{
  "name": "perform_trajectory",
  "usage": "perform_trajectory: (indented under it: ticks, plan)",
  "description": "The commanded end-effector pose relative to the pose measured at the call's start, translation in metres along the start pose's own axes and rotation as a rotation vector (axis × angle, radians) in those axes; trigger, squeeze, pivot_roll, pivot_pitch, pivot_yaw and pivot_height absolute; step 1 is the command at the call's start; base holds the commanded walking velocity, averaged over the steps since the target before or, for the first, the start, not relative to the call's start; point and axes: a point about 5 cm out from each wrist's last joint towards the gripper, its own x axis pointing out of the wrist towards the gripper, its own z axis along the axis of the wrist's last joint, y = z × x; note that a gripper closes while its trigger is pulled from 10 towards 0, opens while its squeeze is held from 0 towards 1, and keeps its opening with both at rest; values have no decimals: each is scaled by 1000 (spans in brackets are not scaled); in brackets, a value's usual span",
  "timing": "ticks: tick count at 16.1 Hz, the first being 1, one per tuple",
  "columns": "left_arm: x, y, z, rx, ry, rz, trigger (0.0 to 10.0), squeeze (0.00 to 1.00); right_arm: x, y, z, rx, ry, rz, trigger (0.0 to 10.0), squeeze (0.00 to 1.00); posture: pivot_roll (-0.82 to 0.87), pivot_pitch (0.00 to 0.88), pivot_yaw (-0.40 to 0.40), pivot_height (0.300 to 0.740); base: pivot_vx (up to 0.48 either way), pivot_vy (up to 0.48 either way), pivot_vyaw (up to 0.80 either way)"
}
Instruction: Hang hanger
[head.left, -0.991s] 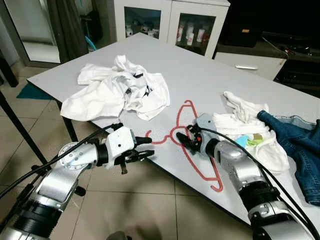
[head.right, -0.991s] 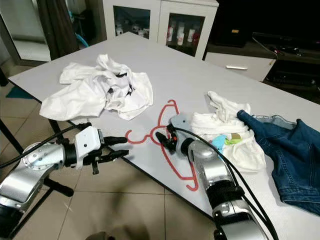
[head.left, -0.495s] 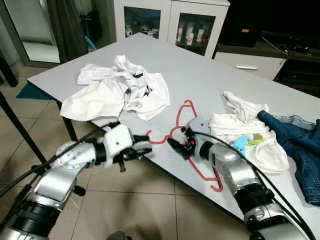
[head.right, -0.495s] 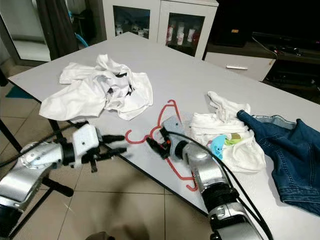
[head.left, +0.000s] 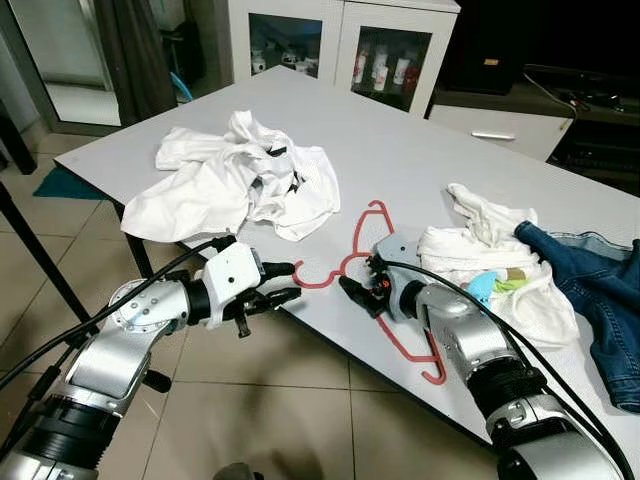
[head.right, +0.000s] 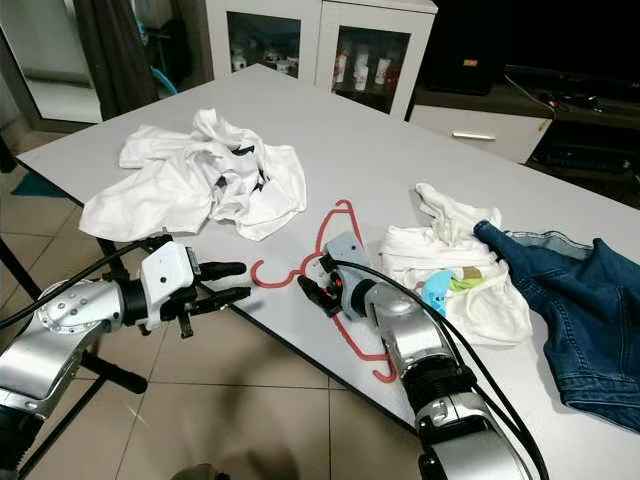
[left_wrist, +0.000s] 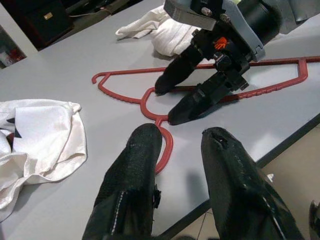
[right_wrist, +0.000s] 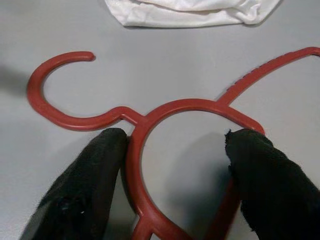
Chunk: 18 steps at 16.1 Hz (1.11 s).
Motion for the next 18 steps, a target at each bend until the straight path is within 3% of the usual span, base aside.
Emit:
perform_trajectory:
  ticks: [1,6,9,12,15,18]
  plan:
    - [2,3,2,12,-5,-2,10000,0,-2,3,-19,12,102,32,0,0,80,0,-76,723,0,0,0]
    - [5,4,4,19,-9,-5,10000,0,-3,4,-8,-2,81,46,0,0,74,0,-73,723,0,0,0]
    - [7,4,5,20,-15,-11,10000,0,-3,4,-4,36,74,63,0,0,73,0,-75,723,0,0,0]
    - [6,2,4,20,-12,-19,10000,0,-4,-2,3,110,39,20,0,0,75,0,-77,723,0,0,0]
    - [5,1,3,17,-11,-20,10000,0,-6,-5,29,218,-88,19,0,0,79,0,-76,723,0,0,0]
    - [6,2,4,20,-13,-20,10000,0,-12,-9,44,265,-146,21,0,0,74,0,-70,723,0,0,0]
